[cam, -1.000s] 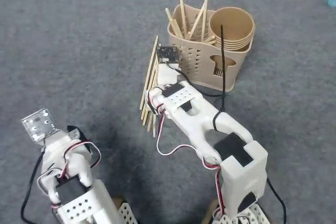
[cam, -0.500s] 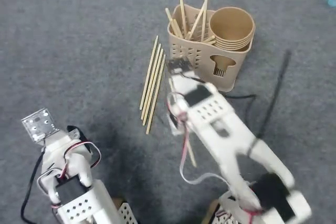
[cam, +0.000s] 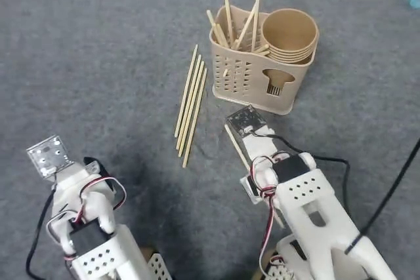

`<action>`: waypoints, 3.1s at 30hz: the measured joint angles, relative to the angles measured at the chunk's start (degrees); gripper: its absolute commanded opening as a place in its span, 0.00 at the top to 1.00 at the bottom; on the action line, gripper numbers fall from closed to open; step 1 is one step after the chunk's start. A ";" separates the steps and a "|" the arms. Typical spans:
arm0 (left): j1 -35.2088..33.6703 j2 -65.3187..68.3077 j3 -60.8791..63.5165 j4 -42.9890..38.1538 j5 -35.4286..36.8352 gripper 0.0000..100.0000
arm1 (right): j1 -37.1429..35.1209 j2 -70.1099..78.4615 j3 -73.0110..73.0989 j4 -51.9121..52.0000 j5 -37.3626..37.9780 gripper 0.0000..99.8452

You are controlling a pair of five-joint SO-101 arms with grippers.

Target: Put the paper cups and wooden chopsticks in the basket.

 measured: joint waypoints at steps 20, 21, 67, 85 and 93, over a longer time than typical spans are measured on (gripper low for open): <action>0.09 0.00 0.00 0.00 0.00 0.93 | -3.16 0.00 0.00 -21.54 5.89 0.88; 0.09 0.00 0.00 0.00 0.00 0.93 | -3.52 0.09 0.00 -22.51 6.07 0.88; 0.00 0.00 0.00 0.00 0.00 0.93 | -1.23 3.25 -25.58 -5.98 6.24 0.99; 0.00 0.00 0.00 0.00 0.00 0.93 | 1.41 -41.14 -1.05 -43.43 6.24 0.99; 0.00 0.00 0.00 0.00 0.00 0.93 | 1.49 -30.59 -4.13 -75.87 6.24 0.99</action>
